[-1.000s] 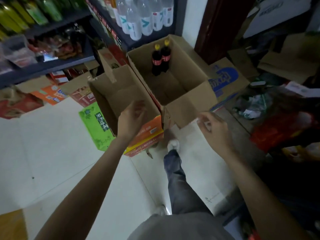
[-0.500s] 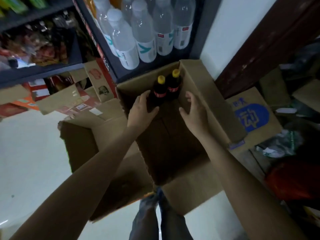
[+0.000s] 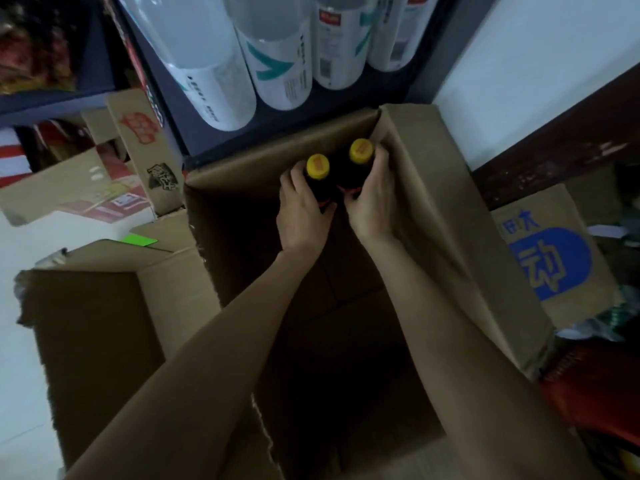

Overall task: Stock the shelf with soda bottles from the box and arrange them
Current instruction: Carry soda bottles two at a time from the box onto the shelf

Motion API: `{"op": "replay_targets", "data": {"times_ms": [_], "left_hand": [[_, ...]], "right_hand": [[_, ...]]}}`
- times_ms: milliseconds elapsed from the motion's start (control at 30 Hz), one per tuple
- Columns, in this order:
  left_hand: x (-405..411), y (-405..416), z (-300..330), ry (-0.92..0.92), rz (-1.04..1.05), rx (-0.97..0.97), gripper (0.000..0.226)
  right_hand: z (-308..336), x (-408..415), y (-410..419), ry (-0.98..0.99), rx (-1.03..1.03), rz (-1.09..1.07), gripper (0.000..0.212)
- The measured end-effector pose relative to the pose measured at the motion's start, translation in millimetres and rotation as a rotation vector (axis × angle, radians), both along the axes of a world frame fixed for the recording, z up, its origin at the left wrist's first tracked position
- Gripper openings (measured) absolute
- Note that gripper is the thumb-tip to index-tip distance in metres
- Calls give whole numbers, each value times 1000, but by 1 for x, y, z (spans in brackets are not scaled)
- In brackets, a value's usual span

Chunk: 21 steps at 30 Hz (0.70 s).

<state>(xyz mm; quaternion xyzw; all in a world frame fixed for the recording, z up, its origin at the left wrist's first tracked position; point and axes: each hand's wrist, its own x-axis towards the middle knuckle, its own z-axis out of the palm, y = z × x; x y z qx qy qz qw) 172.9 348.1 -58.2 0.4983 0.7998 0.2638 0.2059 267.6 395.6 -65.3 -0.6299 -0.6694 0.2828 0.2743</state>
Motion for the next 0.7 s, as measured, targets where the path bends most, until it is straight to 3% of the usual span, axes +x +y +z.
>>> {"op": "replay_targets", "data": {"times_ms": [167,300,500,700], "left_hand": [[-1,3,-8,-34,62,75,64],[-15,-11,14,-63,-46,146,66],[-33,-70,107,-65,-344,335,60],[-29,-135,193,-282,-424,394,64]], "right_hand": [[-2,-5,1,21,-5,43,75],[22,8,-25,80,99,28,68],[106,42,-95,197,198,-63,60],[184,61,-183,220,215,-166,55]]}}
